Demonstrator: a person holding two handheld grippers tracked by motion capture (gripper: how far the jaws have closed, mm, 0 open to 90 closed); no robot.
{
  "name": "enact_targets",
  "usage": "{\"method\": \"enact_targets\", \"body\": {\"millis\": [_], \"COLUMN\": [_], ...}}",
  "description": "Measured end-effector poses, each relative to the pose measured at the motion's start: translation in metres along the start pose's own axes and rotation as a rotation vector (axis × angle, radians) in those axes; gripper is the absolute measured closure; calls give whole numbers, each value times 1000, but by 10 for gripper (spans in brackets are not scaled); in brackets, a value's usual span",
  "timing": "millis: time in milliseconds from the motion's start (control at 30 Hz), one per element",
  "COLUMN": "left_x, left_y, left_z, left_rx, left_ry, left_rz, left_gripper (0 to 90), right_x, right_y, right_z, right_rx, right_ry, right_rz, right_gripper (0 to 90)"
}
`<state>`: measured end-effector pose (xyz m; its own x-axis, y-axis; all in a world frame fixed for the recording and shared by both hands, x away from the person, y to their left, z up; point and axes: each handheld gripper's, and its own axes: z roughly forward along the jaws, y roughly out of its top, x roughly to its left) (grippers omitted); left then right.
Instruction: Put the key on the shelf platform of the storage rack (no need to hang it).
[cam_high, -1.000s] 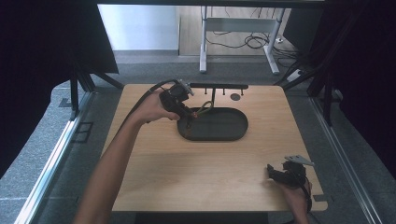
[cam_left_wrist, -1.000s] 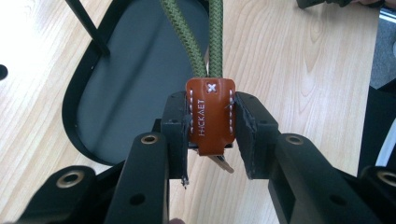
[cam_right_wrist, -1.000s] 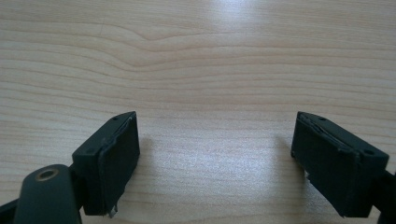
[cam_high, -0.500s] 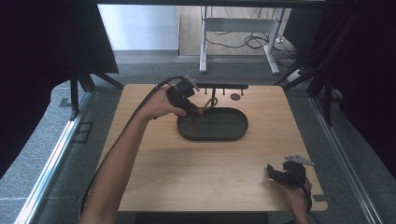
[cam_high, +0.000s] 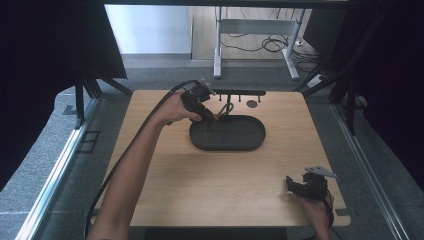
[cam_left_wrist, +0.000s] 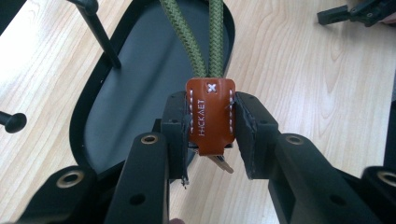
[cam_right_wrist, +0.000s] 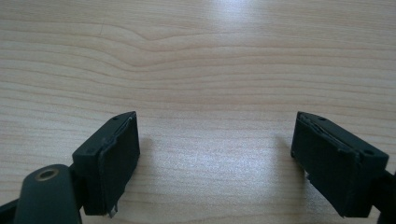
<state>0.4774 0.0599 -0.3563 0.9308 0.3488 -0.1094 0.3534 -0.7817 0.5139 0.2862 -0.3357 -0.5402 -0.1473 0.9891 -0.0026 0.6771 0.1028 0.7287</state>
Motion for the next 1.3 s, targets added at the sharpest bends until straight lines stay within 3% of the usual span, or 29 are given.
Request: {"method": "enact_targets", "body": {"millis": [767, 1300], "left_x": [24, 39], "left_y": [-2, -20], "left_z": [48, 78], "left_rx": [26, 47], "left_ry": [2, 20], "left_rz": [-43, -96], "left_gripper": [668, 667], "right_x": [0, 0], "right_y": [0, 0], "right_z": [0, 0], "right_rx": [1, -1], "right_ry": [1, -1], "right_rz": [4, -1], "right_gripper": [158, 158]}}
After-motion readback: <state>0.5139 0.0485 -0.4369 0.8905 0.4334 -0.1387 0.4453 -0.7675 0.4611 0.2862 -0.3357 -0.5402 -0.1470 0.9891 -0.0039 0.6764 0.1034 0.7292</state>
